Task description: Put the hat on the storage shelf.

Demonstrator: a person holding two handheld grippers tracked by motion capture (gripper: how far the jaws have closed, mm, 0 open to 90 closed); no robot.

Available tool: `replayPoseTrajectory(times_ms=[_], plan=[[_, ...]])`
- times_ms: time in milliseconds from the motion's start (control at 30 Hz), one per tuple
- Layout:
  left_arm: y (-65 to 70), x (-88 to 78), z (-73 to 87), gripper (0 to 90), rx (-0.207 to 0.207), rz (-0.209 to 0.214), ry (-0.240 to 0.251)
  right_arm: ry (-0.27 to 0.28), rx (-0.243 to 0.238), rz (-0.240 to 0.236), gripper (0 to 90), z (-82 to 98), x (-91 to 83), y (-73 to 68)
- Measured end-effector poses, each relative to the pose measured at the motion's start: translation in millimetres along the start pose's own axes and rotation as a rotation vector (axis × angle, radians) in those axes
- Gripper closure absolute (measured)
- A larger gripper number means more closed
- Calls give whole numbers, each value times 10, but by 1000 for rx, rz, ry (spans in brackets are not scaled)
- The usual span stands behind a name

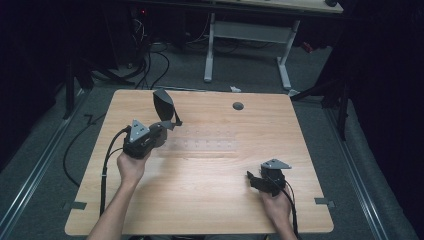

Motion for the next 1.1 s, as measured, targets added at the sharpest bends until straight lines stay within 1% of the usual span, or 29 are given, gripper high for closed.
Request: replayPoseTrajectory(times_ms=[100,167,267,433,467,533,567,600,633,667,700,767,800,833,900,933,967,1067,1100], plan=[[-32,1,52,855,-10,-8,-6,0,0,0,371,0,0,0],[-44,-12,82,854,-31,-4,-6,0,0,0,371,0,0,-1],[-52,-33,96,852,-40,-5,-12,0,0,1,371,0,0,0],[-84,-81,112,811,-74,-13,-20,1,0,1,371,0,0,0],[-95,-93,111,773,-86,-15,-19,0,0,1,371,0,0,-1],[-114,-116,122,755,-100,-17,-24,1,1,1,371,0,0,-1],[-123,-124,133,684,-105,-18,-31,1,1,1,371,0,0,-1],[-127,-131,147,684,-107,-14,-43,1,1,1,371,0,0,-1],[-135,-142,162,583,-113,-17,-53,1,1,1,371,-1,1,-1],[-140,-150,162,583,-113,-20,-50,1,1,1,371,-1,1,-1],[-153,-167,164,547,-110,-26,-50,1,2,1,370,-1,1,-1],[-184,-194,168,464,-119,-37,-51,1,2,1,371,-1,1,-1],[-199,-210,171,444,-120,-40,-54,1,2,1,371,-1,1,-1],[-215,-233,169,410,-131,-43,-52,1,1,1,371,-1,1,-1],[-227,-266,180,401,-141,-45,-57,1,2,1,371,-1,1,-1],[-227,-289,203,391,-143,-46,-75,1,2,1,371,-1,0,-1],[-221,-311,224,371,-139,-45,-82,1,2,1,371,-1,1,-1],[-218,-364,281,371,-128,-48,-96,0,0,1,371,0,1,0],[-219,-385,306,369,-131,-49,-103,0,1,1,371,0,0,-1]])
Point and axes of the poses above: each handheld gripper's, and its own axes: x roughly forward along the jaws, z roughly out of its underside, y roughly to its right, the point moved 10 cm from there along x, roughly forward along the jaws, and after that the axes turned 4 degrees about z, right-handed, at the moved point
